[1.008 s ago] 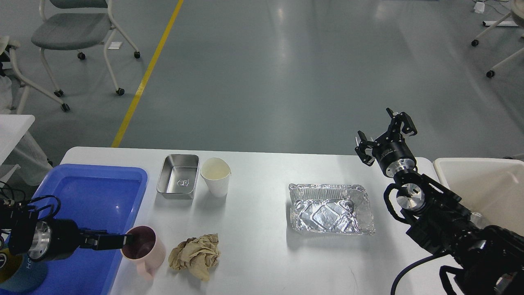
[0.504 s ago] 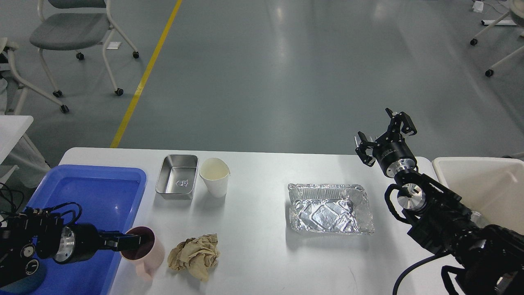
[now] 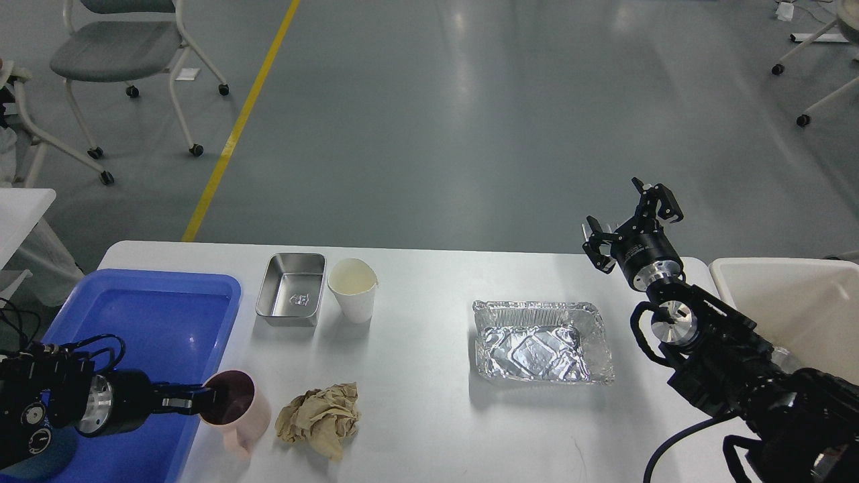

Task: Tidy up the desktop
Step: 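Grasp the pink mug with the left gripper, then lift the pink mug and place it into the blue bin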

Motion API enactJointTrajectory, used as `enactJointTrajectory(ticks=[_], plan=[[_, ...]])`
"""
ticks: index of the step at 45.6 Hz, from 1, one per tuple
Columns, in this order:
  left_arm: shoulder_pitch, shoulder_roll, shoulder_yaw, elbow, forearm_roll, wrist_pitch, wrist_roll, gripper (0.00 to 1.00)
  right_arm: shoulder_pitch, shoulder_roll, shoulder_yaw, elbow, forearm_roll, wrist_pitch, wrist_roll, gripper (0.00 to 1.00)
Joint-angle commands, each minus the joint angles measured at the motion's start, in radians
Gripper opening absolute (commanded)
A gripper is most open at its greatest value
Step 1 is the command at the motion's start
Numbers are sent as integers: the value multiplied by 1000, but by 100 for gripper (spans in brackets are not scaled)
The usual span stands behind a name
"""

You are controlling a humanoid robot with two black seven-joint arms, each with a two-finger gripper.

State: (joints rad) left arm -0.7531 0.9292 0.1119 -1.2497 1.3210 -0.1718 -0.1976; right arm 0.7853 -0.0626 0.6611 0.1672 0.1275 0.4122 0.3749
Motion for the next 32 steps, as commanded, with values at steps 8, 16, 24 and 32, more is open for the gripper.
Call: enactJointTrajectory(ticks=[8,16,24,32], plan=[[-3,25,-3,-11,6,-32,-71,1,3,1,0,2,0,0,-1,100],[-5,33,-6,-23,6,-34,-77,0,3,1,0,2,0,0,-1,100],[-23,120,-11,-79,6,-40,-103,0,5,1,0,2,0,0,-1,100],[-89,290,-11,-215,4,-83,-124,0,6,3,0,2,0,0,-1,100]])
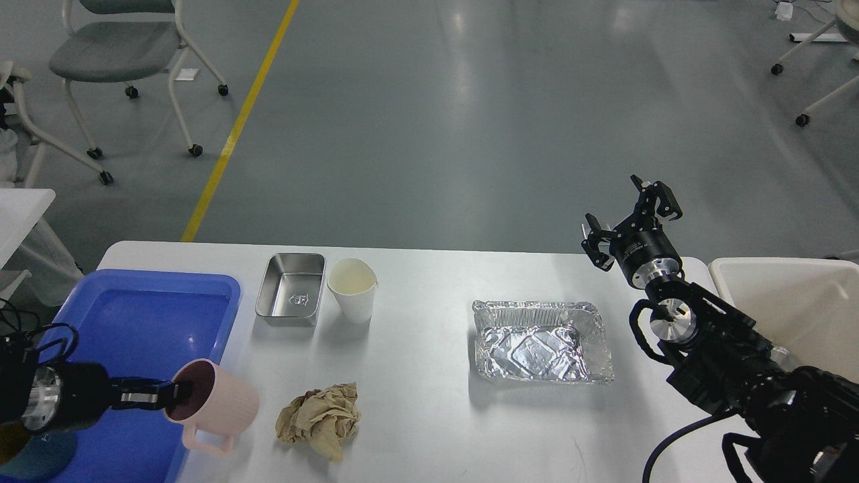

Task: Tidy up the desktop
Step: 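Lift the pink mug and place it into the blue bin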

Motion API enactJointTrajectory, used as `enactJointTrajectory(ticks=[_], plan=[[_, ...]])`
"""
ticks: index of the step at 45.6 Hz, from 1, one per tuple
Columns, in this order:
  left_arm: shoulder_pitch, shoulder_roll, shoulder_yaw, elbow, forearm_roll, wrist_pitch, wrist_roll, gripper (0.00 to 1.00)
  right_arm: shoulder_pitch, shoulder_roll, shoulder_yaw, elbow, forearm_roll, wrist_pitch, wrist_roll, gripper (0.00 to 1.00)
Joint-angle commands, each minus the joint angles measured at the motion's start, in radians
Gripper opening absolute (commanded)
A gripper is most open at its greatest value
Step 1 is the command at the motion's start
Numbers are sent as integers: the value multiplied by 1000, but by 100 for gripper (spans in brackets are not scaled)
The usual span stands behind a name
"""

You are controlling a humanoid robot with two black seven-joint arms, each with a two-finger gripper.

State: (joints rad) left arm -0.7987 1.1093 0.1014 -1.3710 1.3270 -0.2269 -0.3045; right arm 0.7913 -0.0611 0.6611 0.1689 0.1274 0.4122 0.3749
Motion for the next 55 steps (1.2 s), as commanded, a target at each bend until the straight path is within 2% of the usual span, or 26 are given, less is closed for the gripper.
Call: enactJointTrajectory(ticks=[1,13,19,34,46,55], plan=[[-50,131,0,-111,-2,-32,-22,0,0,3,0,0,0,0,-1,100],[-60,306,1,-174,6,-38,-25,1,2,14,0,3,0,0,-1,100],[-62,339,0,-162,6,-32,-18,1,2,10,0,3,0,0,-1,100],[-16,267,12,-36,12,0,2,2,2,9,-2,1,0,0,-1,100],[56,144,12,72,15,24,24,2,0,3,-2,0,-26,0,-1,100],[91,124,12,101,17,43,24,2,-1,3,-3,-3,-35,0,-1,100]])
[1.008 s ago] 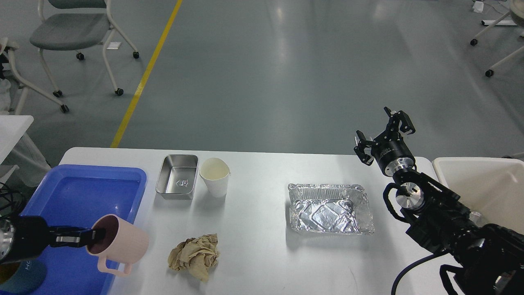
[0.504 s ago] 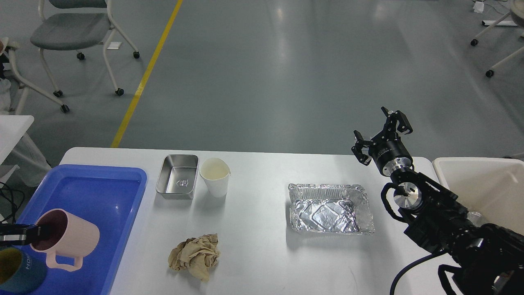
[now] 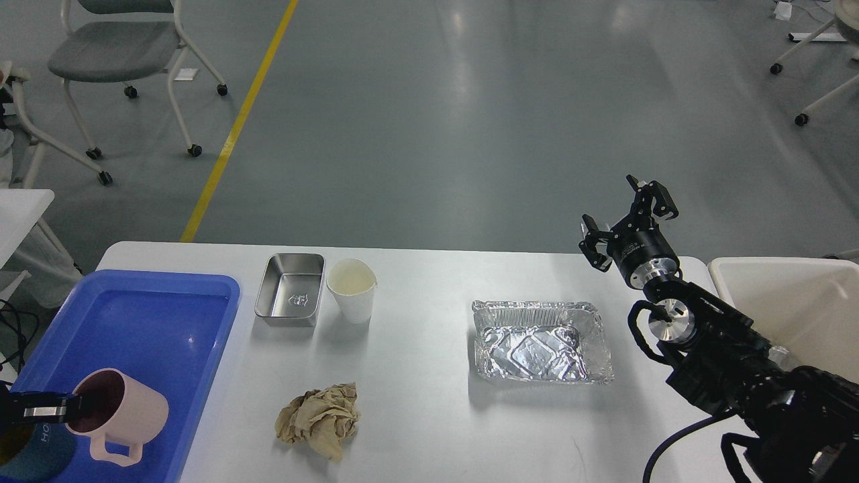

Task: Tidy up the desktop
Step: 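Lift the pink mug and place it into the blue bin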

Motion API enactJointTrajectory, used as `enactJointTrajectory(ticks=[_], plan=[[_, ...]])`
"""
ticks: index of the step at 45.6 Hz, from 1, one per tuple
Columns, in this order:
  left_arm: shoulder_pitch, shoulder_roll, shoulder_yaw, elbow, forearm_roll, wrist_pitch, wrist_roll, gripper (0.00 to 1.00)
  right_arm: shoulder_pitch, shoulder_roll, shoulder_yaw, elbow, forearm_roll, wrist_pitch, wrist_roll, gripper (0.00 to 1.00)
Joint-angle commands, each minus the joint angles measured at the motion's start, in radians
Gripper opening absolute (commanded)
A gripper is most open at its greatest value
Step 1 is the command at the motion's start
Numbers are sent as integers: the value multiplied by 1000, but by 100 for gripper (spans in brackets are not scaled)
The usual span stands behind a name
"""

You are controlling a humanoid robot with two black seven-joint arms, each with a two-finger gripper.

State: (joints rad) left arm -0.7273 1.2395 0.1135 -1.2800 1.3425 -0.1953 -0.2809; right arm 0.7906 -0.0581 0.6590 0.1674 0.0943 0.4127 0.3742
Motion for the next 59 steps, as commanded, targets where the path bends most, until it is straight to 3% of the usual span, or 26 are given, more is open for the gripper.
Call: enactJointTrajectory(ticks=[1,43,53,59], plan=[[22,-6,0,11,1,11,0,2,-1,0,-1,0,-4,0,0,100],[80,-49,0,56,0,53,20,12,1,1,-1,1,-4,-11,0,100],[77,-48,-3,56,-11,54,20,30,2,1,-1,1,-4,-11,0,100],[77,-46,-5,54,-20,74,20,48,2,4,1,1,-4,-11,0,100]])
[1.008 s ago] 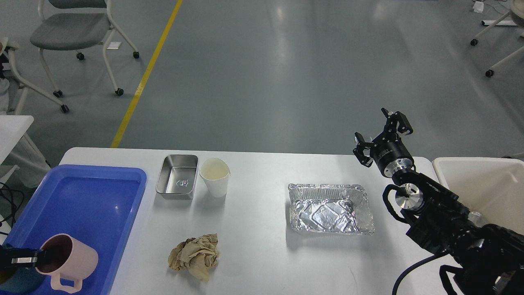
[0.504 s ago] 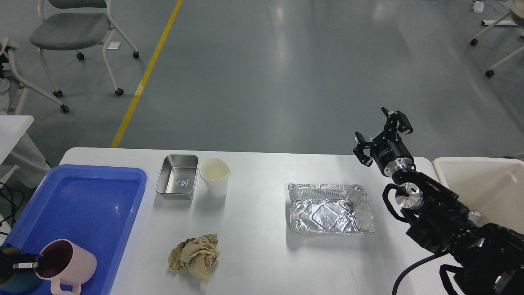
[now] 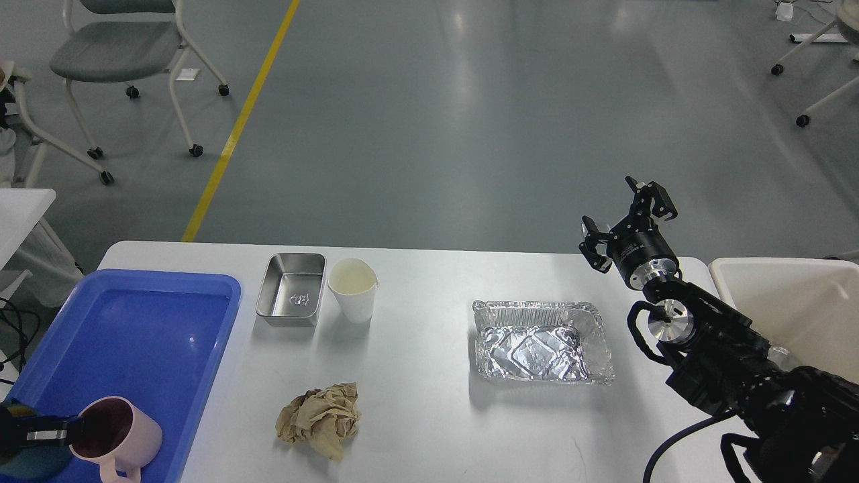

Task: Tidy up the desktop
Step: 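Lift the pink mug and place it into the blue bin, then move the left gripper to the small steel tray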

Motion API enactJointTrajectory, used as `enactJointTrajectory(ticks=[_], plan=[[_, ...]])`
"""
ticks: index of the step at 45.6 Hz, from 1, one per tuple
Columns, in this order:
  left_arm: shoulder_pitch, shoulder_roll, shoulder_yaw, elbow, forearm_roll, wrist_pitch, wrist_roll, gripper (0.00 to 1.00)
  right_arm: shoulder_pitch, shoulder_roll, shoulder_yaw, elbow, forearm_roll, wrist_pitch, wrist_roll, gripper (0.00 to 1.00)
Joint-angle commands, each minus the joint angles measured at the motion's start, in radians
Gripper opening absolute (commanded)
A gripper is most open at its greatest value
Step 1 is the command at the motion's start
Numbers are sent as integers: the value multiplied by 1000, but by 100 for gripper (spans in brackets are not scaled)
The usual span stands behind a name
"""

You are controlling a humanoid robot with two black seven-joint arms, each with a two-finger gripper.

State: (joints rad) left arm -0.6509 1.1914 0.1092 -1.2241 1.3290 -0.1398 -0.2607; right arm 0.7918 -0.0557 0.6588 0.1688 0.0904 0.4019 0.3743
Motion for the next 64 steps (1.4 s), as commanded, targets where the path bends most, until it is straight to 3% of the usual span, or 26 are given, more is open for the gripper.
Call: enactJointTrajectory(ticks=[1,8,19,23,28,35,39,43,64], plan=[[0,2,0,-2,-7,26,0,51,1,2,1,1,0,0,0,100],[-1,8,-6,-6,-10,63,0,80,3,2,-1,1,0,0,0,100],[-15,76,-40,-80,-74,57,-14,96,3,8,1,5,0,0,0,100],[-21,140,-100,-161,-105,25,-8,97,3,8,-1,5,0,-2,0,100],[-70,207,-212,-245,-143,-72,-2,97,3,8,-1,5,-1,-2,0,100],[-136,260,-353,-275,-303,-199,11,97,3,8,-1,8,-1,-14,0,100],[-209,263,-420,-273,-323,-308,110,97,3,10,-1,8,-1,-14,0,100],[-248,263,-428,-275,-333,-337,190,96,3,10,-1,8,-11,-15,0,100],[-358,419,-457,-273,-393,-417,78,96,-2,16,-1,8,-23,-17,0,100]])
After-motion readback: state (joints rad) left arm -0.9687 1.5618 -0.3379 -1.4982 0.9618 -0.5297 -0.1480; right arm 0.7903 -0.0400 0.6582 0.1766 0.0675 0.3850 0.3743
